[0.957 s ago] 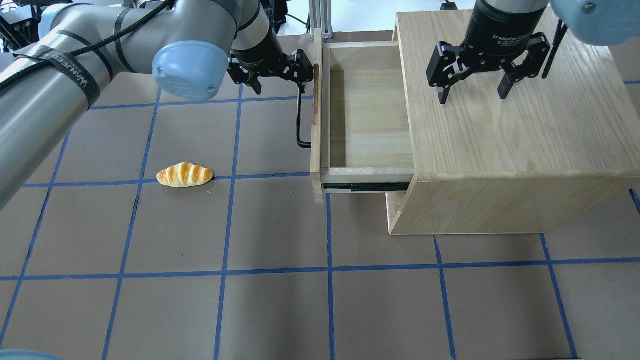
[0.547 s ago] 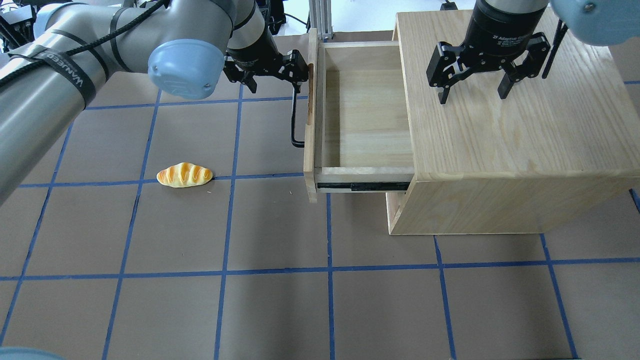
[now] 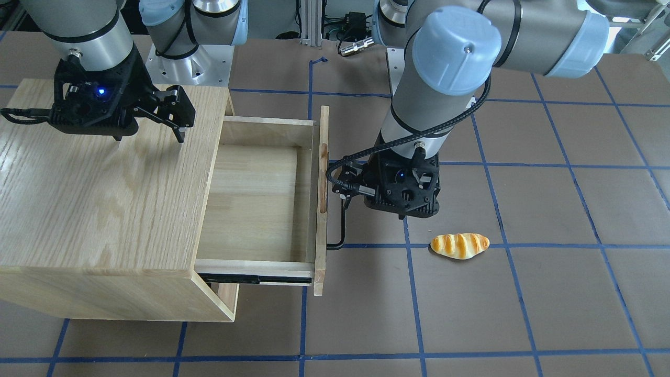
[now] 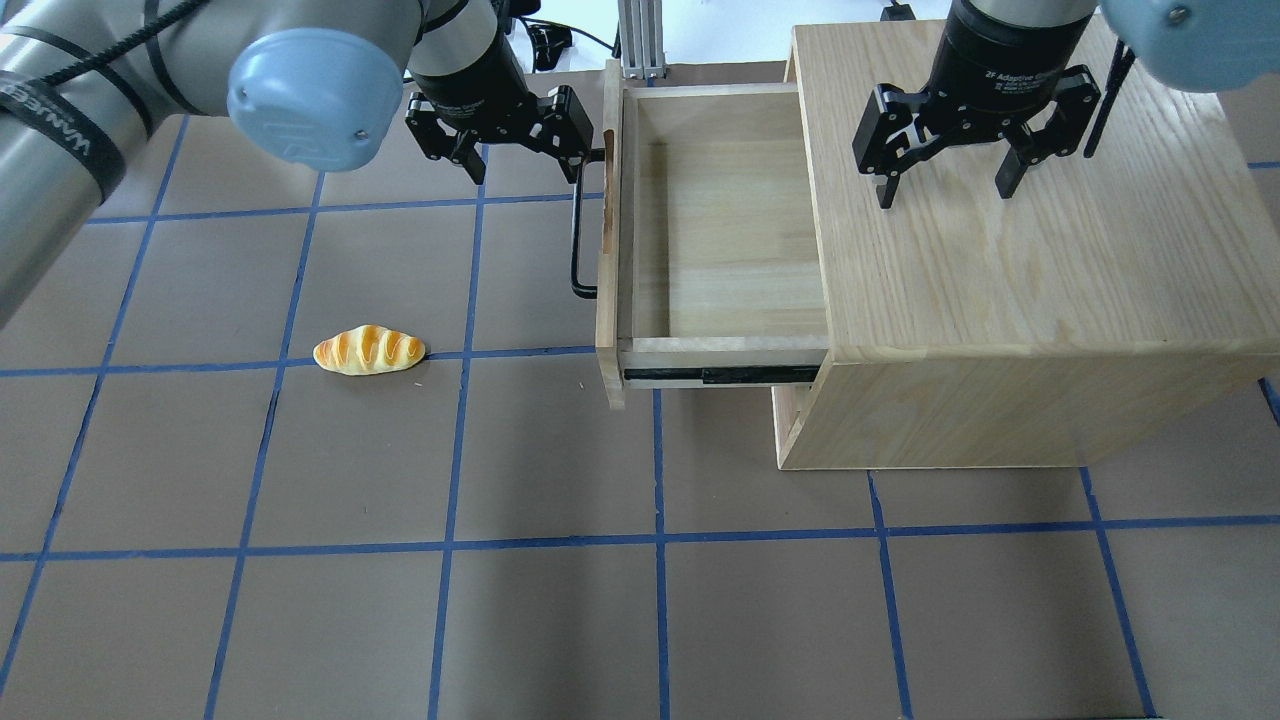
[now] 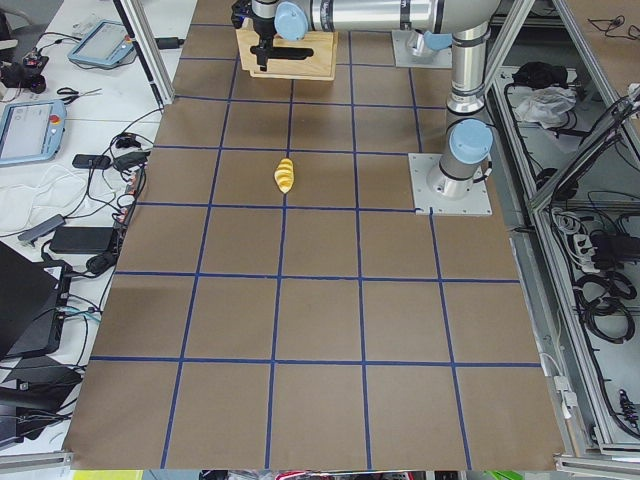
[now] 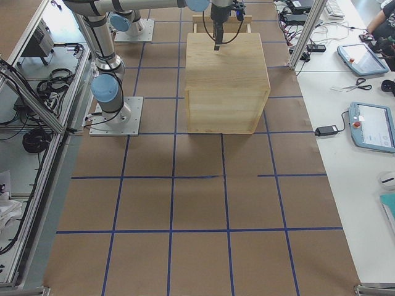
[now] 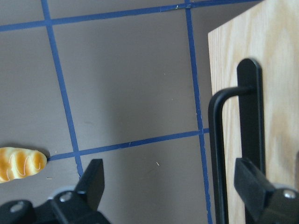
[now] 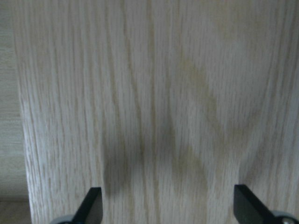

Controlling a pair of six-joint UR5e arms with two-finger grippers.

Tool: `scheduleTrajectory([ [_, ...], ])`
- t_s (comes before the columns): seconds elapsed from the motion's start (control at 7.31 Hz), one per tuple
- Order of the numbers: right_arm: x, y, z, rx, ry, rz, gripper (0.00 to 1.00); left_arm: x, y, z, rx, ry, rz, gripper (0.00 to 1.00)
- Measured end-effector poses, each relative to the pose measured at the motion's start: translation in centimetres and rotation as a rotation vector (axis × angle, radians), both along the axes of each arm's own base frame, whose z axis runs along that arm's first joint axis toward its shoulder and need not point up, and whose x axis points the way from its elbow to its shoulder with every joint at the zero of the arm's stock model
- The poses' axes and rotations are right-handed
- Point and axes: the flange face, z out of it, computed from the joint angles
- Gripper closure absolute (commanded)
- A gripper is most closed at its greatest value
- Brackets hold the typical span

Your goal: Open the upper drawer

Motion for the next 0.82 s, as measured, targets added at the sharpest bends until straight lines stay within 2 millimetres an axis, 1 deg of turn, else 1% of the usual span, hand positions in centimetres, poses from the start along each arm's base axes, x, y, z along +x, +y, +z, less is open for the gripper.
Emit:
scheduleTrajectory([
  [0.14,0.0,0.0,0.0,0.0,0.0,0.0,0.0,1.6,0.6,1.9,0.022,-0.014,0.022,0.0],
  [0.27,0.0,0.0,0.0,0.0,0.0,0.0,0.0,4.4,1.0,3.4,0.043,-0.038,0.063,0.0],
  [0.41,0.0,0.0,0.0,0.001,0.0,0.0,0.0,7.3,1.7,4.4,0.067,-0.063,0.105,0.0],
  [0.55,0.0,0.0,0.0,0.001,0.0,0.0,0.0,9.2,2.5,5.2,0.081,-0.092,0.133,0.0],
  [0.68,0.0,0.0,0.0,0.001,0.0,0.0,0.0,10.6,3.4,5.8,0.083,-0.116,0.145,0.0],
  [0.82,0.0,0.0,0.0,0.0,0.0,0.0,0.0,12.1,4.1,6.0,0.083,-0.145,0.142,0.0],
])
